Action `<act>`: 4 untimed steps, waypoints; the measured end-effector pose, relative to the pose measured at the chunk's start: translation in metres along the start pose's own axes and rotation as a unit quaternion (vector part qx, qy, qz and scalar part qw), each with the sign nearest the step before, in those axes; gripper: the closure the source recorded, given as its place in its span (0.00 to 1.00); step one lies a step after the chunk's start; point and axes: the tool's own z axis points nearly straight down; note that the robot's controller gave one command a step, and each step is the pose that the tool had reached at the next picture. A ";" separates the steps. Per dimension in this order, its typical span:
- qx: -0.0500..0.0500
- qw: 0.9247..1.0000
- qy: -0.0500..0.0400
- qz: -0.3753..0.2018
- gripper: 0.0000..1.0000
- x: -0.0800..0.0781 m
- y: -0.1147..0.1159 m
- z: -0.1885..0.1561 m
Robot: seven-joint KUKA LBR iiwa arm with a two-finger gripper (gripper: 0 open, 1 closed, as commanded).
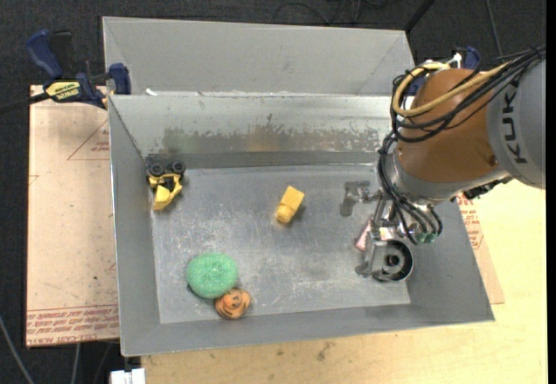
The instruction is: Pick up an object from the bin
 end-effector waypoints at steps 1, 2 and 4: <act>0.000 1.000 -0.004 -0.001 0.00 -0.002 0.000 -0.004; 0.001 0.998 -0.007 -0.059 0.00 -0.032 -0.050 0.040; -0.011 0.986 -0.004 -0.165 0.00 -0.073 -0.085 0.095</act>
Offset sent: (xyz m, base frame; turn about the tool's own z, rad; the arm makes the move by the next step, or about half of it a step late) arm 0.0624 -0.1114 -0.0984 -0.2478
